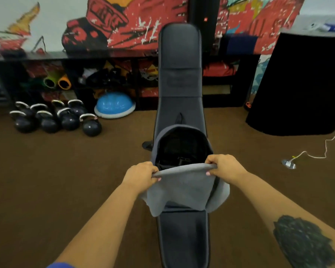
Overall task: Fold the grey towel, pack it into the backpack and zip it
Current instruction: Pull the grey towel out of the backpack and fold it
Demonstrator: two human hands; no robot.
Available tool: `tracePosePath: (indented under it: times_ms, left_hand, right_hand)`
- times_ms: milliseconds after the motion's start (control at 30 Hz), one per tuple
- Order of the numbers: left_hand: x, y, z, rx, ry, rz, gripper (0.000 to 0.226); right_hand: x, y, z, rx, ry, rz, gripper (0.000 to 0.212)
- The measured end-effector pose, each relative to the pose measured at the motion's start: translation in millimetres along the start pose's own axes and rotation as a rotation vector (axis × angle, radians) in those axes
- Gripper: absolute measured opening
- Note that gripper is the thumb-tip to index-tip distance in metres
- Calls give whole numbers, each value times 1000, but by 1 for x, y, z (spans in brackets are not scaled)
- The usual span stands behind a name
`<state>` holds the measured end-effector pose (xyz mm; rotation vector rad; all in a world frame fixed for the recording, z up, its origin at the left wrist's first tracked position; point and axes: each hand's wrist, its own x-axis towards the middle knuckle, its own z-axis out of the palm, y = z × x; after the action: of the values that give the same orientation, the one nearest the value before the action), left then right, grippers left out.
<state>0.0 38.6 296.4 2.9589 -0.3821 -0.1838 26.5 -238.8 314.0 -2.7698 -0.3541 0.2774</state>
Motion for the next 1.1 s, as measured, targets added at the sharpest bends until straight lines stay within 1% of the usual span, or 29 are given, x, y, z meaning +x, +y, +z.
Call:
tracePosePath:
  times_ms: [100,233,333,433,500,600,733,800,933,1000,1100]
  left_hand:
    - [-5,4,-43,23,85,-15,23]
    - [-9,5,-87,64,223,-37,24]
    - [-11,4,-116,-28,358,-101,16]
    - [-11,3,-143,-122,371,-157,14]
    - [-10,1,-157,-187,378,-175,15]
    - [-5,1,-173,-224,381,-162,15]
    - [6,0,-182,-228,383,-201,17]
    - [10,-1,-183,-271,410,-218,17]
    - [17,-3,-182,-363,448,-281,24]
    - [19,-3,-181,-370,459,-300,30]
    - [23,2,-187,-364,420,-314,35]
  right_hand:
    - [-4,-11,-40,-109,26,-43,15]
    - [-15,-24,-90,-275,139,-75,11]
    - [-19,-30,-125,-384,185,-30,16]
    - [-20,-28,-154,-458,209,37,17]
    - [-19,-24,-168,-453,243,73,17]
    - [-13,-14,-185,-317,292,137,23]
    - [-5,-4,-207,141,338,129,30]
    - [-4,-3,-216,325,400,125,31]
    - [-3,6,-228,646,540,138,36]
    - [-2,12,-231,692,599,167,40]
    - [0,15,-231,522,665,244,54]
